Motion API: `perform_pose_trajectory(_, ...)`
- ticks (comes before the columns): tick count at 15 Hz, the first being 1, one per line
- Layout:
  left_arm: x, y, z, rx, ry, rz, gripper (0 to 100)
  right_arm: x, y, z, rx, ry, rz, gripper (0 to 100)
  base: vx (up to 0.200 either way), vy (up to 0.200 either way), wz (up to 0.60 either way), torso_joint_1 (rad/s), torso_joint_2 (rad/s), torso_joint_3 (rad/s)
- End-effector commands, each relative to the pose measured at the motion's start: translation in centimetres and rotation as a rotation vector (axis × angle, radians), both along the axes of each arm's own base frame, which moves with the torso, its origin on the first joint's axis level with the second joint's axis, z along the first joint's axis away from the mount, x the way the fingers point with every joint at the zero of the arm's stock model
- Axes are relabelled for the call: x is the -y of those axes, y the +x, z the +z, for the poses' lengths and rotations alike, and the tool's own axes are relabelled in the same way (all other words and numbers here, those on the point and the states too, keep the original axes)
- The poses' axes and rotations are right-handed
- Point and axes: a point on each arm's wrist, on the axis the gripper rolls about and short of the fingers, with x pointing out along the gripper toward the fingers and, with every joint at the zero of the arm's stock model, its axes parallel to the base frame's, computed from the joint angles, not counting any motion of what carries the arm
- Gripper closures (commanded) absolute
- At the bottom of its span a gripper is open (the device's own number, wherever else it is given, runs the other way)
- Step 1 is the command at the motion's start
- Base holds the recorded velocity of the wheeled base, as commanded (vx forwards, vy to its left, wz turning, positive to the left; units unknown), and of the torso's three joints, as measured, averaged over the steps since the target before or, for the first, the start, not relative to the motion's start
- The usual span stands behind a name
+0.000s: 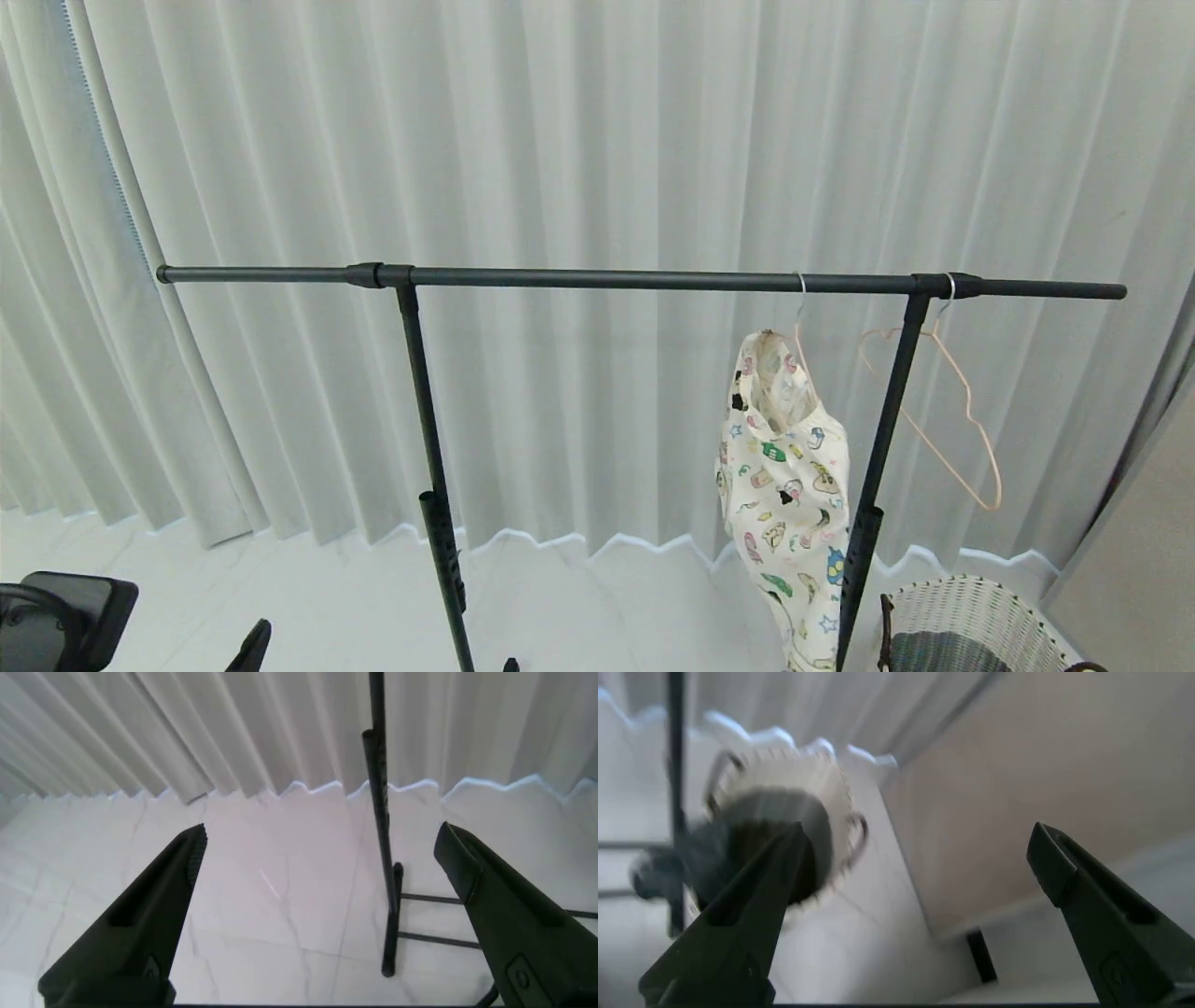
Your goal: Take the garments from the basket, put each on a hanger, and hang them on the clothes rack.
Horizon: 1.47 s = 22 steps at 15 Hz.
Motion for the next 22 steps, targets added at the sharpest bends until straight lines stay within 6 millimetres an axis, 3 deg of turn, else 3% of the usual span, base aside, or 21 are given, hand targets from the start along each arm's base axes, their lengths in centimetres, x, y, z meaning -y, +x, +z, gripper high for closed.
perform_pose_trajectory(1, -0.9, -0.7, -0.3, -0.018, 0.005, 0.061, 0, 0.5, -3.3, -3.7, 0.006, -0.024, -0.037, 0, 0.000, 0.000, 0.00, 0.000, 0.00, 0.000)
perform_pose_trajectory(5, -3.2, -5.3, -1.8, -0.075, 0.019, 0.105, 0, 0.5, -3.2, -3.6, -0.010, -0.027, -0.039, 0, 0.000, 0.000, 0.00, 0.000, 0.00, 0.000)
perform_pose_trajectory(19, -3.6, -4.1, -2.3, -0.239, 0.055, 0.343, 0, 0.4, -2.2, -3.7, -0.099, -0.005, -0.060, 0, 0.000, 0.000, 0.00, 0.000, 0.00, 0.000)
perform_pose_trajectory(22, -3.5, -3.9, -2.3, -0.253, 0.058, 0.345, 0, 0.4, -2.1, -3.7, -0.115, -0.006, -0.062, 0, 0.000, 0.000, 0.00, -0.173, 0.37, 0.176)
